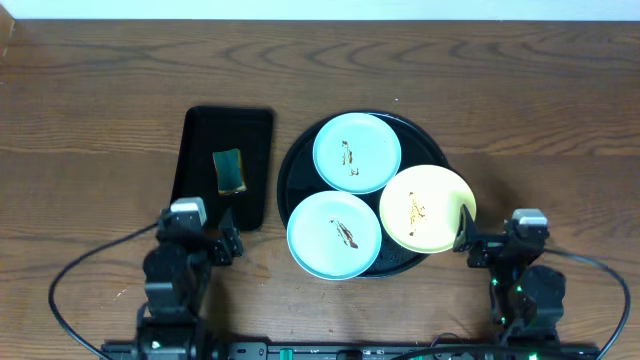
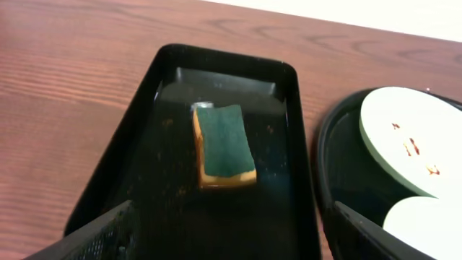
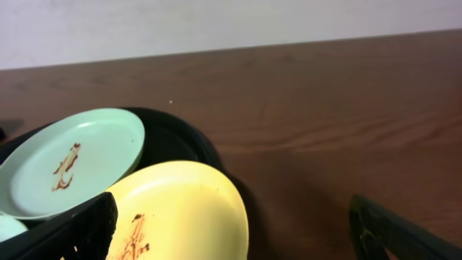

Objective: Clean dirty plates on tray and stack at the side
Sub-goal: 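Reach left gripper to the sponge, right gripper to yellow plate rim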

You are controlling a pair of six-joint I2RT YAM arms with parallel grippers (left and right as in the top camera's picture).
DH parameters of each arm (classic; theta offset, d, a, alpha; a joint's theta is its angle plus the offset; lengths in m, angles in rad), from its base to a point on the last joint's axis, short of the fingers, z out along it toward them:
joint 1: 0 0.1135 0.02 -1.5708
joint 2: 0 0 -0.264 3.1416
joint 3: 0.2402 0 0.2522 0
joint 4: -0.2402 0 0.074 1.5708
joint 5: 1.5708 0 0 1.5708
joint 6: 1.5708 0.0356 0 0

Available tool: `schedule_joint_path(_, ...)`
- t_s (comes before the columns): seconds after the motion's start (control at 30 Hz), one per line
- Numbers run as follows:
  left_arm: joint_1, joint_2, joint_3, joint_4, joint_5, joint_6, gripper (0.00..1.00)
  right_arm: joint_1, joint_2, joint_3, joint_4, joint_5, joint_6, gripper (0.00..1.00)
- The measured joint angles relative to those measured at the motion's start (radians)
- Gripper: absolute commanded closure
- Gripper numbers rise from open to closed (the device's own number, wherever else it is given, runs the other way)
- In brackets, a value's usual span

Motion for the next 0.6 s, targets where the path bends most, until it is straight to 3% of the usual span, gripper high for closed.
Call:
schedule_joint_path(0.23, 0.000, 0.201, 0.224, -0.200, 0.000, 0.000, 0.19, 0.000, 0.232, 0.251, -0.177, -0.009, 0.005, 0.01)
schedule_joint_path(0.6, 0.000, 0.475, 0.570, -0.545, 0.008, 0.000, 0.19, 0.000, 0.614, 0.736, -0.611, -0.115, 0.009, 0.01)
